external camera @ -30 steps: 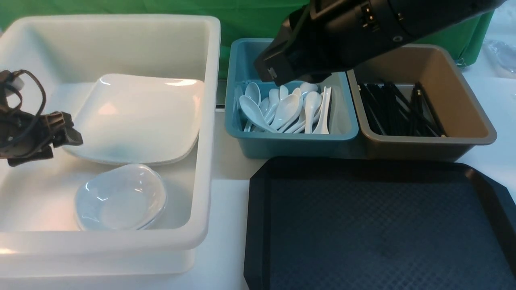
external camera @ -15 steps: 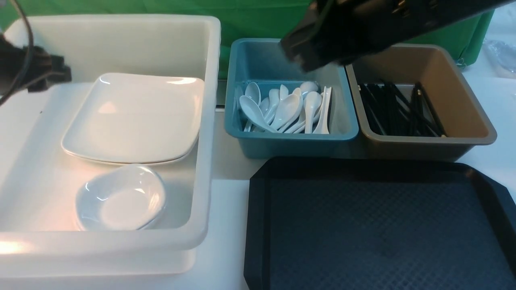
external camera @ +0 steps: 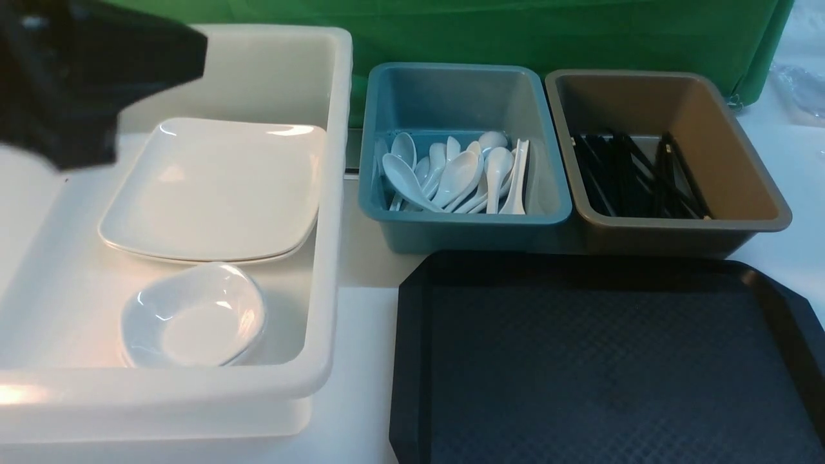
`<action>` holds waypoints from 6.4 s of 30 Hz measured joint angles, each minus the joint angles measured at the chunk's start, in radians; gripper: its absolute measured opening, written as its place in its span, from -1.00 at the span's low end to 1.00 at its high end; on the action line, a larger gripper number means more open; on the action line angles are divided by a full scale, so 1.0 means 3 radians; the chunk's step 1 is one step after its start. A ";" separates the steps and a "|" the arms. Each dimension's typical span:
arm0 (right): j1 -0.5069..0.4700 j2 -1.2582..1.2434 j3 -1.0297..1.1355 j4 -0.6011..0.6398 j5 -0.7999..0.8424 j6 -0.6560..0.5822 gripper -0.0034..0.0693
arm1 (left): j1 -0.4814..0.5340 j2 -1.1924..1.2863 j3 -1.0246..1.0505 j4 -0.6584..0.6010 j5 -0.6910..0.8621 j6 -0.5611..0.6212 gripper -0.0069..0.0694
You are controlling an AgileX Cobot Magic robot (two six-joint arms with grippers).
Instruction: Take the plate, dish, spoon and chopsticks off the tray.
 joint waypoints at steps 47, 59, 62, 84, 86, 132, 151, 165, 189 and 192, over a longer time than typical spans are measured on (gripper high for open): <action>0.0000 -0.2182 0.3158 -0.0945 -0.1944 0.0853 -0.75 | -0.0003 -0.2158 0.2436 0.0990 -0.1193 -0.0906 -0.78; 0.0000 -0.2182 0.3158 -0.0945 -0.1937 0.0853 -0.67 | -0.0003 -0.2158 0.2436 0.1131 -0.1193 -0.0969 -0.78; 0.0000 -0.2182 0.3158 -0.0945 -0.1937 0.0853 -0.64 | -0.0003 -0.2178 0.2485 0.1317 -0.1260 -0.1346 -0.78; 0.0000 -0.2182 0.3158 -0.0945 -0.1935 0.0853 -0.51 | 0.0507 -0.2884 0.3601 0.2302 -0.1881 -0.2586 -0.78; 0.0000 -0.2182 0.3158 -0.0945 -0.1935 0.0853 -0.50 | 0.0507 -0.2884 0.3601 0.2328 -0.1883 -0.2580 -0.78; 0.0000 -0.2182 0.3161 0.0849 -0.1960 -0.0637 -0.26 | 0.0507 -0.2884 0.3601 0.2346 -0.1904 -0.2516 -0.78; -0.2002 -0.2317 0.4546 0.0869 -0.1975 -0.0724 -0.26 | 0.0507 -0.2884 0.3601 0.2347 -0.1910 -0.2516 -0.78; -0.2361 -0.2580 0.4930 0.0849 -0.1733 -0.0633 -0.26 | 0.0507 -0.2884 0.3601 0.2393 -0.1918 -0.2516 -0.78; -0.2361 -0.2580 0.4930 0.0849 -0.1733 -0.0536 -0.25 | 0.0507 -0.2884 0.3601 0.2447 -0.1918 -0.2505 -0.77; -0.2361 -0.2580 0.4930 0.0849 -0.1733 -0.0536 -0.25 | 0.0507 -0.2884 0.3601 0.2447 -0.1918 -0.2505 -0.77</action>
